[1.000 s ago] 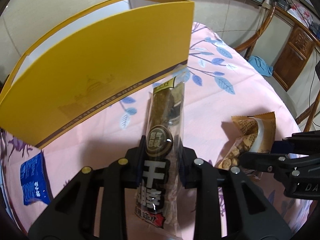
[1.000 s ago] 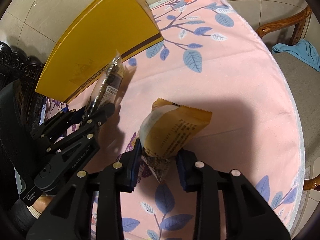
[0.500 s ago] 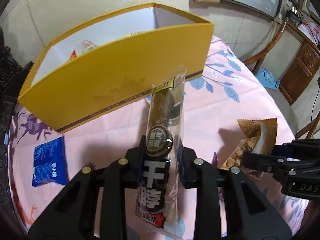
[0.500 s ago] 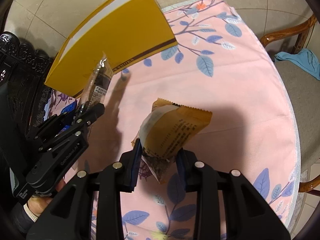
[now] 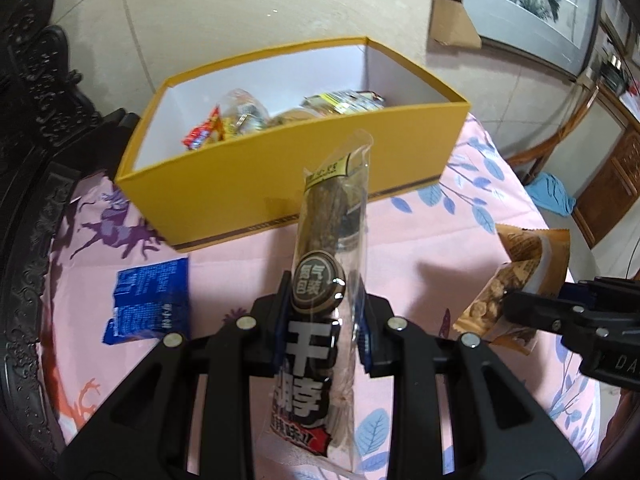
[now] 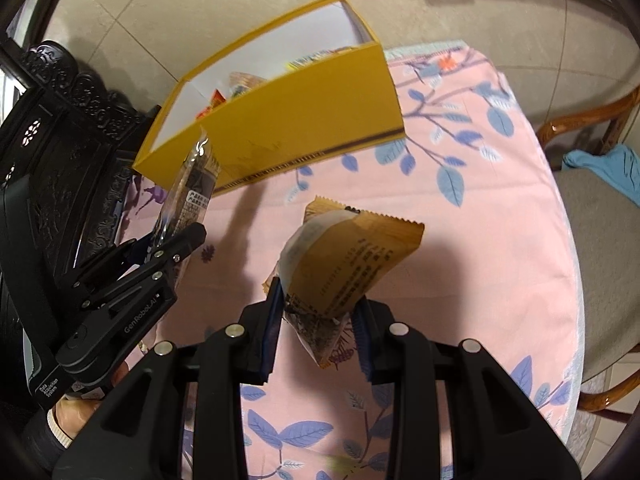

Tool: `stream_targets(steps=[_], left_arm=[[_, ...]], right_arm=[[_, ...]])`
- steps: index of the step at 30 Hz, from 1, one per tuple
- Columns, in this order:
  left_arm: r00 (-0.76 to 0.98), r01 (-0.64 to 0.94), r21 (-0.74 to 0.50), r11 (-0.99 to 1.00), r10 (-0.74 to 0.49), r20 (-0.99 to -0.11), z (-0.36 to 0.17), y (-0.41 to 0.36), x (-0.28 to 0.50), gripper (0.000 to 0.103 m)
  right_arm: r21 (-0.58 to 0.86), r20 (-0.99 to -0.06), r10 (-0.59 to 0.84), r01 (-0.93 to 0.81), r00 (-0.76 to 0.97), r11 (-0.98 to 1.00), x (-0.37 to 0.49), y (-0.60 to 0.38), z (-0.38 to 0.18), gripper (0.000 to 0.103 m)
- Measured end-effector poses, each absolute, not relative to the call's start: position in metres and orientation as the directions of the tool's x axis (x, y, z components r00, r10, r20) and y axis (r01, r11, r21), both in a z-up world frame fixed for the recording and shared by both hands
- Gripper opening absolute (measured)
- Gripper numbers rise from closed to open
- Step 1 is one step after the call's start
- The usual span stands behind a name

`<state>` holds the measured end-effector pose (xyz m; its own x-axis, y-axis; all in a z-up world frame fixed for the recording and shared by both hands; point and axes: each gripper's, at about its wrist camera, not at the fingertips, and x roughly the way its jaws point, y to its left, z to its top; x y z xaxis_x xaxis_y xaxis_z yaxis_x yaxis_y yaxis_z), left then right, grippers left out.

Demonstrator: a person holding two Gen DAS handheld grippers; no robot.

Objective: Organize snacks
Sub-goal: 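Carry sausage snack and peanut bag into the box and open both tools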

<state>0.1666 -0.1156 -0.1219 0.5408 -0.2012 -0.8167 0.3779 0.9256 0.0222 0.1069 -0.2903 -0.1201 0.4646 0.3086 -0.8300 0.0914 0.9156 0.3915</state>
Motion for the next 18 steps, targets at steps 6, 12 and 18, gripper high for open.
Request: stream_targets(steps=[6, 12, 18], left_arm=[[0.55, 0.349, 0.028, 0.937, -0.18, -0.815, -0.114, -0.105, 0.168, 0.028], [0.548, 0.324, 0.014, 0.946, -0.176, -0.818, -0.097, -0.095, 0.175, 0.028], [0.606, 0.276, 0.008, 0.961, -0.167, -0.778, -0.057, -0.086, 0.227, 0.028]], right_arm=[[0.389, -0.821, 0.308, 0.077, 0.48, 0.918, 0.11, -0.287, -0.109, 0.033], [0.408, -0.809, 0.327, 0.066, 0.489, 0.911, 0.119, -0.288, -0.096, 0.033], [0.408, -0.738, 0.344, -0.022, 0.581, 0.913, 0.174, -0.285, -0.049, 0.033]])
